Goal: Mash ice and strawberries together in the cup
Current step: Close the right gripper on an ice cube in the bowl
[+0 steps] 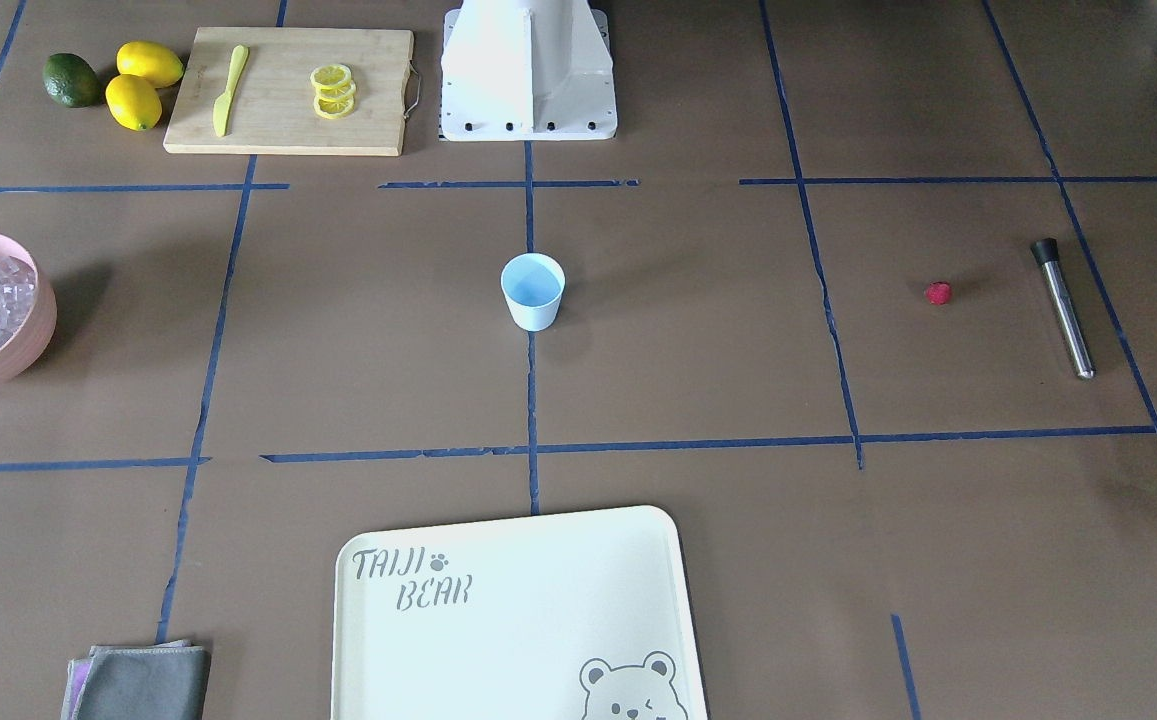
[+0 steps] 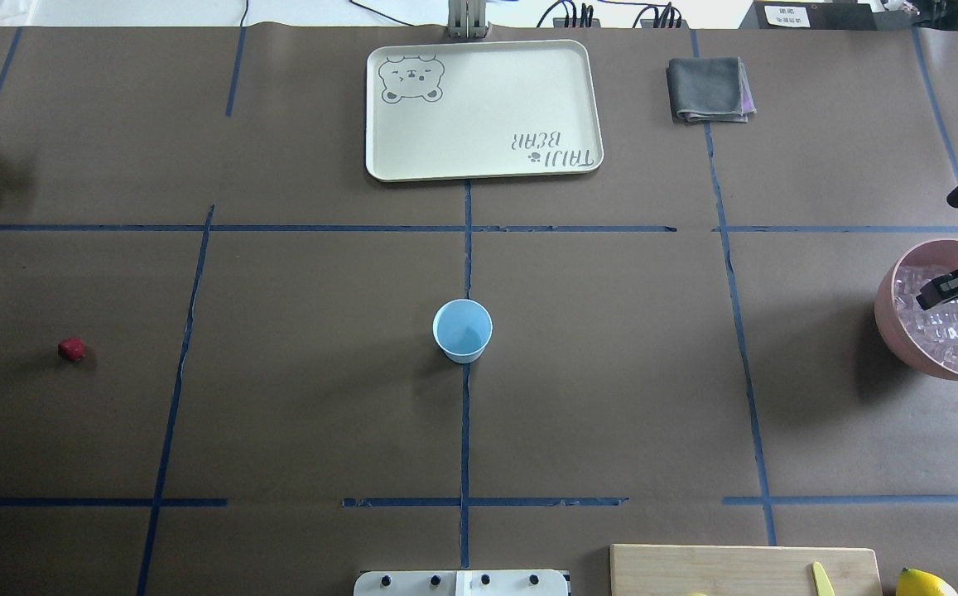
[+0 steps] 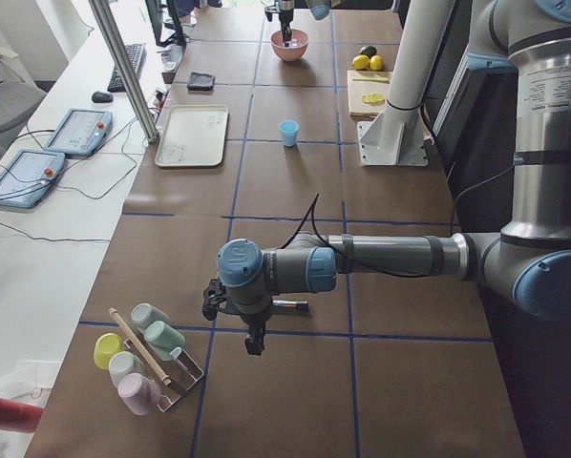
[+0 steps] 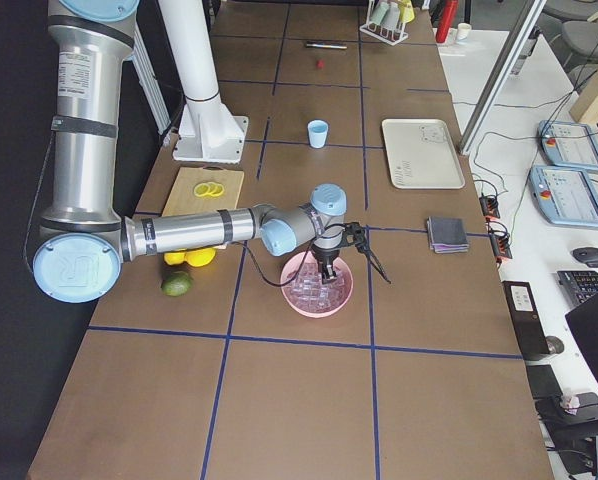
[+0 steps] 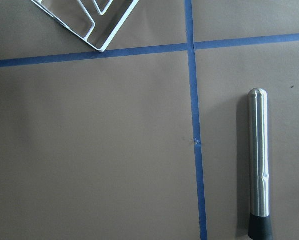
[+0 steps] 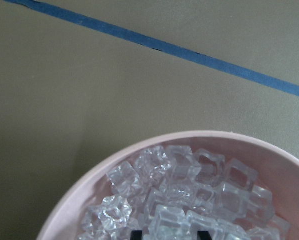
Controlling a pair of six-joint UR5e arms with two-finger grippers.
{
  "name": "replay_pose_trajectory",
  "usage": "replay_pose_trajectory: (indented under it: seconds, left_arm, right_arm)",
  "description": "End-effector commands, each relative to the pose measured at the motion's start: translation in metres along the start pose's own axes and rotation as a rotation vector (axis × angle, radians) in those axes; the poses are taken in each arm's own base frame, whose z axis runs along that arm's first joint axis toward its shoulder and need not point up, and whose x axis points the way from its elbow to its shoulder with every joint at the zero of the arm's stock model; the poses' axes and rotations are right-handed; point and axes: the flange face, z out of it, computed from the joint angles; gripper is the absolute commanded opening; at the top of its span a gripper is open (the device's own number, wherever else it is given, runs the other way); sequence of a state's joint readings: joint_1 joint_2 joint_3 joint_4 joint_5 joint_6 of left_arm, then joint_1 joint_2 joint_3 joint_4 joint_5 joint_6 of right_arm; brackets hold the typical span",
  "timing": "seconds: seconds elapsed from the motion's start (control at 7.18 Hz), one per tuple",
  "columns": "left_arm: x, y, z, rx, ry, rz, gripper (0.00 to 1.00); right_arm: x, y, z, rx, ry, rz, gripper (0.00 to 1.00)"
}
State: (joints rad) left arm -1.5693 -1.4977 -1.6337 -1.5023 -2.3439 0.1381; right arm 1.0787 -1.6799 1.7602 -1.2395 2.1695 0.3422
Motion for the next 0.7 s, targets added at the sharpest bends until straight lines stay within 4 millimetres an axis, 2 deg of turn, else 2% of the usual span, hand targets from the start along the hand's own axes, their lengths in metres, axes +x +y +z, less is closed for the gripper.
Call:
replay_pose_trajectory:
  seconds: [0.0,0.28,0.42,0.56]
  left_arm:
    - [-0.001,0.0,0.001,-0.002,0.0,-0.002,1.0]
    - [-0.001,0.0,0.001,-0.001,0.0,-0.001,1.0]
    - [-0.001,0.0,0.001,-0.002,0.0,-0.002,1.0]
    - [-0.001,0.0,0.001,-0.002,0.0,-0.002,1.0]
  right_arm:
    - [0.0,0.001,0.0,-0.001,0.0,0.0,0.27]
    - [0.0,0.002,0.0,-0.003,-0.002,0.001,0.04]
    - [-0.002,0.001,-0.003,0.001,-0.009,-0.001,0.03]
    - [-0.014,-0.004,-0.019,0.023,-0.025,-0.015,0.02]
